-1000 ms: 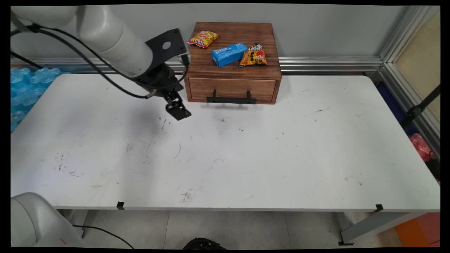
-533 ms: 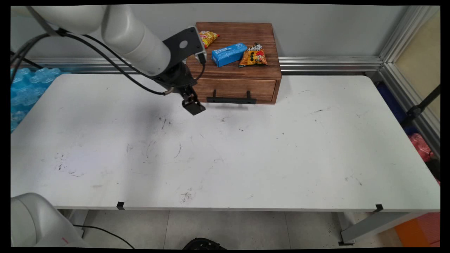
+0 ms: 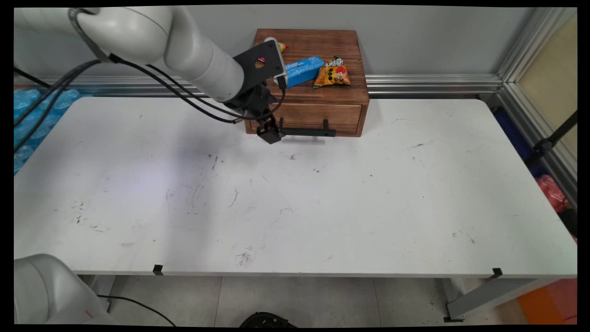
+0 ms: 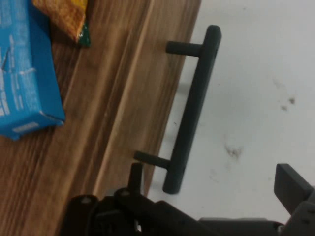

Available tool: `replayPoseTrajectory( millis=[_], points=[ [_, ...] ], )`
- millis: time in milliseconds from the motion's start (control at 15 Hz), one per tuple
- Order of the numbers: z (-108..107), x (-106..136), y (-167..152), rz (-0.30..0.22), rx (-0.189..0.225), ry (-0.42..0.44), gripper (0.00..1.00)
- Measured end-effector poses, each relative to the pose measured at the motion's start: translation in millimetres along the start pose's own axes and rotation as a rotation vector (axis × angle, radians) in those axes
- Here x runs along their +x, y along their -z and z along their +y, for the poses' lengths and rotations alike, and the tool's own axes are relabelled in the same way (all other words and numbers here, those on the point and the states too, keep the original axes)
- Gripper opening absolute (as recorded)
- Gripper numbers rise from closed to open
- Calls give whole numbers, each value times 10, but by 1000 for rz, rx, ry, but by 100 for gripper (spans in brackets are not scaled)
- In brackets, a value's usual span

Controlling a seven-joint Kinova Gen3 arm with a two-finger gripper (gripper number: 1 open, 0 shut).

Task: Open the drawer

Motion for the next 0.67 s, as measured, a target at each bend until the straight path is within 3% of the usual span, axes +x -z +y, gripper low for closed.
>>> replayPoseTrajectory(
  millis=[667],
  points=[
    [-28,-183,-465,33,34,-68,100]
  ],
)
